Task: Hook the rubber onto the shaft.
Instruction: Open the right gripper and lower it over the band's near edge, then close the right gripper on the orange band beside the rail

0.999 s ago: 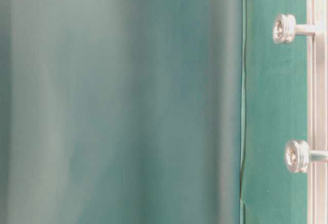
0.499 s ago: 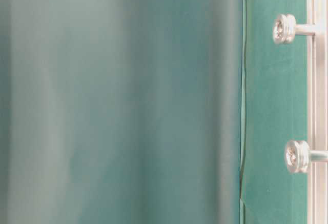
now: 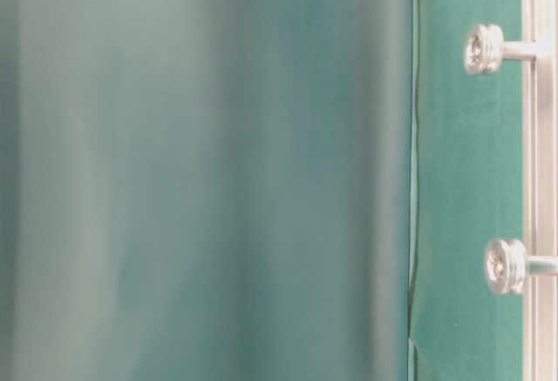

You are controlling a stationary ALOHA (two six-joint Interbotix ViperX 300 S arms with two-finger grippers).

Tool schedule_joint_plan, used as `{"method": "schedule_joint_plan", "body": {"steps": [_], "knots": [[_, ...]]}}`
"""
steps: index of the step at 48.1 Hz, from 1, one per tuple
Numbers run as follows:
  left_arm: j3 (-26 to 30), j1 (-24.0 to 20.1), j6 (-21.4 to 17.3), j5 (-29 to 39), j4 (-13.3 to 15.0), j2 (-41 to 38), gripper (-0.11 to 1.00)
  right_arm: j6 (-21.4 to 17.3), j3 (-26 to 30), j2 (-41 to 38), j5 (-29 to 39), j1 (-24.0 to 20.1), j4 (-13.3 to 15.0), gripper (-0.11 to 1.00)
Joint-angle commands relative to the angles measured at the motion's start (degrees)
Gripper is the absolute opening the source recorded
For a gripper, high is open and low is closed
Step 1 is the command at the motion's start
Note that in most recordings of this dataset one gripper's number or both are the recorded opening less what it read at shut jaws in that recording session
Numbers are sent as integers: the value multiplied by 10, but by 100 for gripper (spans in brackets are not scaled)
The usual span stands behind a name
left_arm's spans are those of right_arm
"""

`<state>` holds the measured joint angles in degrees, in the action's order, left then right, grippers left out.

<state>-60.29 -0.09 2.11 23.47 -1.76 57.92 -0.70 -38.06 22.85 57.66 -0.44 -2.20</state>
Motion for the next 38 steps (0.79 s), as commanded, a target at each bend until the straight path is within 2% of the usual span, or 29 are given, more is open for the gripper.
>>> {"method": "schedule_joint_plan", "body": {"steps": [1, 8, 19, 38], "knots": [[16, -1, 0, -5, -1, -5, 0, -1, 12, 2, -3, -3, -2, 95], [15, -1, 0, -4, -1, -5, 0, -1, 6, -1, -5, -12, -4, 95], [16, 0, 0, -4, -1, -5, 0, -1, -27, -17, -54, -23, -43, 95], [15, 0, 1, -4, -1, -5, 0, -1, -59, -46, -125, -44, -59, 95]]}}
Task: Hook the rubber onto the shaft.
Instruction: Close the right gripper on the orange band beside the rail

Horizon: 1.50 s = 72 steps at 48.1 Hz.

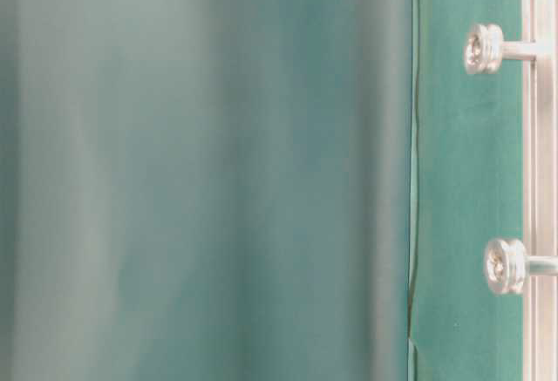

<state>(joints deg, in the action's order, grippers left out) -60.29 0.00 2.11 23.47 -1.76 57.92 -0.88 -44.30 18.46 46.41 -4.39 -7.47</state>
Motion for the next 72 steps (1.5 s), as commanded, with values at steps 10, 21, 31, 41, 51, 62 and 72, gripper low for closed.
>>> {"method": "schedule_joint_plan", "body": {"steps": [10, 21, 31, 41, 51, 62, 72], "knots": [[15, -1, 0, -4, -1, -5, 0, 0, 0, -28, -39, -14, -12, 95], [15, -1, 1, -2, -1, -5, 0, 0, -10, -60, -62, -28, -23, 95], [15, -1, 0, -1, -1, -5, 0, -18, -23, -76, -89, -29, -33, 95], [15, -1, 0, -1, -1, -5, 0, -79, -39, -81, -117, -29, -33, 95], [14, -1, 0, 0, -2, -5, 0, -94, -50, -81, -120, -29, -33, 95], [14, -1, 0, 0, -2, -5, 0, -94, -48, -81, -121, -29, -31, 95], [15, -2, 0, 0, -1, -5, 0, -95, -47, -81, -128, -30, -30, 86]]}}
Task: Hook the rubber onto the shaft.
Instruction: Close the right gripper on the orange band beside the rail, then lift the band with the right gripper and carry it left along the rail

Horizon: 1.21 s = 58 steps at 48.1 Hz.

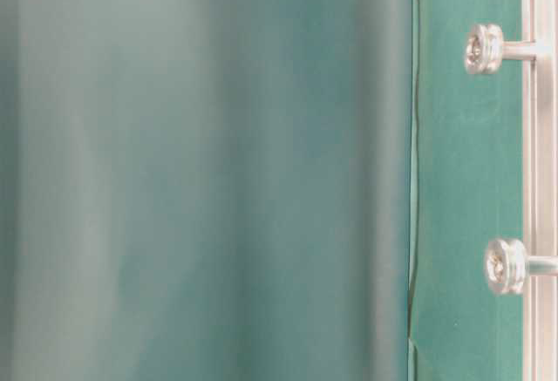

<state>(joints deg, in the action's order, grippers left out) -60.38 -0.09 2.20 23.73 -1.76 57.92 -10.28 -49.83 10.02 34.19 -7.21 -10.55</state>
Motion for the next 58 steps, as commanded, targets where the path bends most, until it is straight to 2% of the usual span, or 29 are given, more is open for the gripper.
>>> {"method": "schedule_joint_plan", "body": {"steps": [1, 7, 12, 18, 43, 58], "knots": [[15, 0, -1, -3, -2, -6, 0, -1, 8, 4, -6, -1, 1, 84], [15, 0, -1, -3, -2, -5, 0, -1, 7, 4, -11, -1, 4, 57], [16, -1, -1, -3, -1, -5, 0, -1, 8, 4, -11, -1, 6, 30], [15, 0, -1, -3, -2, -5, 0, -1, 7, 4, -11, -1, 6, 8], [16, 0, -1, -3, -1, -5, 0, -2, 12, 5, -6, -1, 6, 8], [15, -1, -1, -3, -1, -5, 0, -2, 41, 44, 52, -1, 6, 8]]}}
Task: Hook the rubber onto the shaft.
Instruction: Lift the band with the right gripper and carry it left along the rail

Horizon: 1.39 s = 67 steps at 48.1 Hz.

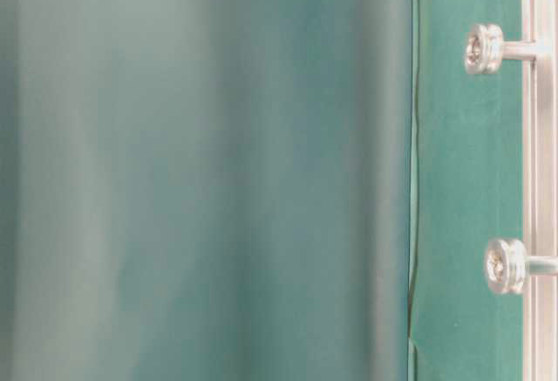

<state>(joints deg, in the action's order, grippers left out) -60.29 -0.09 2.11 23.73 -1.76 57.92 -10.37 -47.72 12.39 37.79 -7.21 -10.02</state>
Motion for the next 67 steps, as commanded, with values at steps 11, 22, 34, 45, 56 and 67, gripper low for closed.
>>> {"method": "schedule_joint_plan", "body": {"steps": [11, 22, 34, 45, 56, 67], "knots": [[14, 0, 0, -3, -1, -5, 0, -1, 53, 49, 82, -1, 7, 8], [14, -1, 0, -3, -1, -5, 0, -1, 89, 76, 163, -1, 35, 8], [14, -1, 0, -3, -1, -5, 0, -1, 127, 101, 235, -1, 57, 8], [14, -1, 0, -3, -1, -5, 0, -2, 149, 112, 278, -1, 57, 8], [14, -1, 0, -3, -1, -5, 0, -2, 158, 112, 288, -1, 57, 8], [14, 0, 0, -3, -1, -5, 0, -2, 158, 112, 287, -1, 58, 8]]}}
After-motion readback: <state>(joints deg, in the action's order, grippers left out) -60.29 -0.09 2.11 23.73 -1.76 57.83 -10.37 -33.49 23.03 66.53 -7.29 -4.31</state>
